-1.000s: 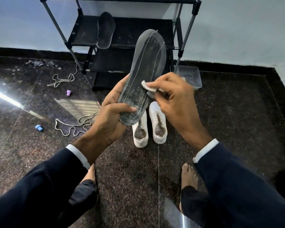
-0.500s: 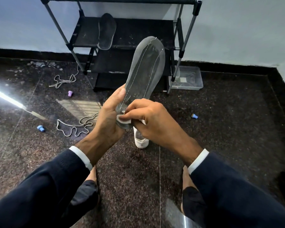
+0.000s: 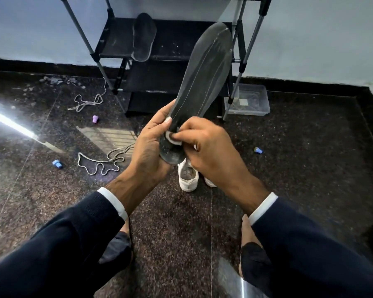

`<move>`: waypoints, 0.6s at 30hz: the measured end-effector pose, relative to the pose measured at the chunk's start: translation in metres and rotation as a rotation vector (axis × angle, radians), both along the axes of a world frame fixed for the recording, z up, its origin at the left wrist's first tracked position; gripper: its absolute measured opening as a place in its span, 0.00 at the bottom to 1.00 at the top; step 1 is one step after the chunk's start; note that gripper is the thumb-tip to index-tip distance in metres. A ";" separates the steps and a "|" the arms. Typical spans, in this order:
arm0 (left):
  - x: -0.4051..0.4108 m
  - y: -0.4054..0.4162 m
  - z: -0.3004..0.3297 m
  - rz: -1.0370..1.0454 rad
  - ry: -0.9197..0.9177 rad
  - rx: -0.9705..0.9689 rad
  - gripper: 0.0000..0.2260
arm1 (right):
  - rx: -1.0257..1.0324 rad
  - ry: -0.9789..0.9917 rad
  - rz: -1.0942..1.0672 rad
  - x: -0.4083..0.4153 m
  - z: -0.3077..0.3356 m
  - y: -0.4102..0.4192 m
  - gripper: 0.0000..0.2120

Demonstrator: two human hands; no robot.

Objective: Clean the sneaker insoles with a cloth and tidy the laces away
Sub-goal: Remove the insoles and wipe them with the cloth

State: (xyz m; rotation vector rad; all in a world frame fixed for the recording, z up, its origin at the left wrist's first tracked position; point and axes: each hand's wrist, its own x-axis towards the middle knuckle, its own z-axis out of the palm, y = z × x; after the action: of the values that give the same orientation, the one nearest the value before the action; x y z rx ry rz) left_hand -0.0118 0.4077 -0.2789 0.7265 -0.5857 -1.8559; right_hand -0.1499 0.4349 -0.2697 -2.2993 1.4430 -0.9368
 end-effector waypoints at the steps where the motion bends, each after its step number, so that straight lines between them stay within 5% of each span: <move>1: 0.002 -0.001 0.000 0.002 -0.009 0.008 0.19 | 0.021 0.001 0.029 0.003 -0.001 0.001 0.10; 9: 0.000 0.000 -0.004 -0.007 -0.042 0.009 0.20 | 0.358 -0.172 0.178 -0.015 0.019 0.000 0.10; 13: 0.000 0.000 -0.001 -0.025 0.006 0.013 0.19 | 0.126 -0.266 -0.112 -0.019 0.018 -0.003 0.10; 18: -0.005 0.003 -0.004 -0.021 0.076 0.078 0.19 | -0.007 0.036 -0.061 0.006 0.003 0.004 0.08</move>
State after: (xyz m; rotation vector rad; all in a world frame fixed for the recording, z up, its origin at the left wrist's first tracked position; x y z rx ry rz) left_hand -0.0165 0.4112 -0.2828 0.6998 -0.4765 -1.9257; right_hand -0.1444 0.4384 -0.2662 -2.3002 1.5348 -0.9232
